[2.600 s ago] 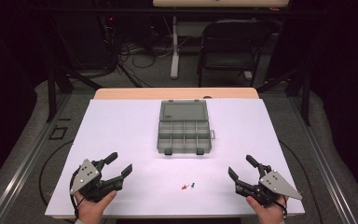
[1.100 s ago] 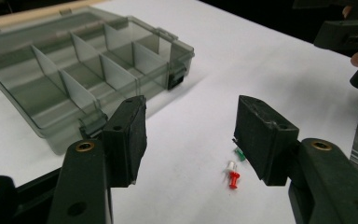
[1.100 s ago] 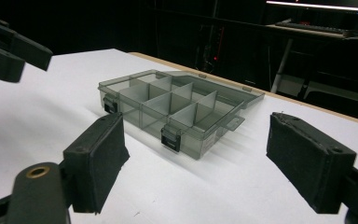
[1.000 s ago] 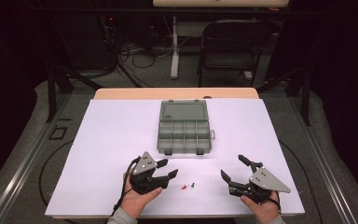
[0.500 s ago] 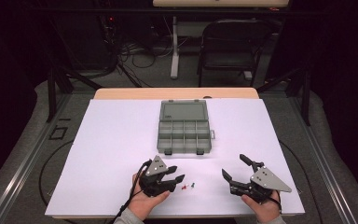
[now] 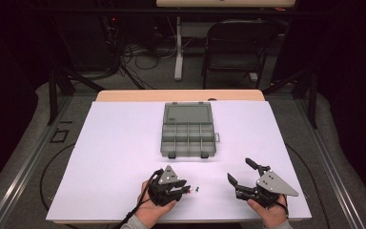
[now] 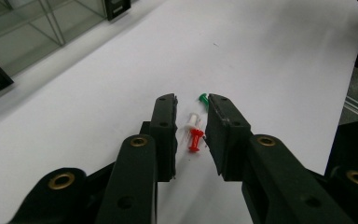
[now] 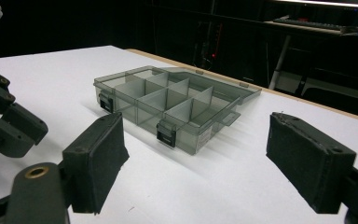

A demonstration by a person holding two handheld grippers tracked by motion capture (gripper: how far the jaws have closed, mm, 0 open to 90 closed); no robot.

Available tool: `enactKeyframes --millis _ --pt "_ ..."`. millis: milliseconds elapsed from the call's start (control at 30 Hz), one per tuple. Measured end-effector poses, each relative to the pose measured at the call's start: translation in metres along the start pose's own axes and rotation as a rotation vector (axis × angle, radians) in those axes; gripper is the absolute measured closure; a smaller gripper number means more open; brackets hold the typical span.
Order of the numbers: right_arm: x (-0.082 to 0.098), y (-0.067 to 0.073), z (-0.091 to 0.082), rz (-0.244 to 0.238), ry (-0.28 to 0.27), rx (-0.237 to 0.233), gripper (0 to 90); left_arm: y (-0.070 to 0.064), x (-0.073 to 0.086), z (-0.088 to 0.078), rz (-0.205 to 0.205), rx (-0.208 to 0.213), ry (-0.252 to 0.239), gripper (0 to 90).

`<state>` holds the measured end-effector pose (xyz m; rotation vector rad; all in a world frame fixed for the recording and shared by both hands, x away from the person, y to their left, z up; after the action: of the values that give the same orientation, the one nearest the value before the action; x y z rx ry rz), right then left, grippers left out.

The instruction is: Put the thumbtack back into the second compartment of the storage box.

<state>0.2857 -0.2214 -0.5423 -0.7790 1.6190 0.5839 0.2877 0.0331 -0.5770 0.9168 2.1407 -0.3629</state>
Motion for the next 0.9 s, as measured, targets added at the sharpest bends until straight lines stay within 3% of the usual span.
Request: enactKeyframes --millis 400,900 --pt "0.000 0.000 0.000 0.000 0.000 0.000 19.1 -0.005 0.004 0.008 0.015 0.022 0.036 79.1" --pt "0.000 -0.001 -0.002 0.004 -0.003 0.001 19.4 -0.005 0.010 0.015 0.014 0.020 0.072 81.1"
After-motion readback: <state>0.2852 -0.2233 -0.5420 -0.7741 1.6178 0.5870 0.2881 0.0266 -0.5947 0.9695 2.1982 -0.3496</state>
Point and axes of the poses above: each handheld gripper's, and its own axes: z roughly forward along the jaws, x roughly out of its underside, y roughly to its left, the point moved 5 cm from there along z, roughly forward along the jaws, and after that the axes turned 15 degrees about -x, right-handed, at the moved point
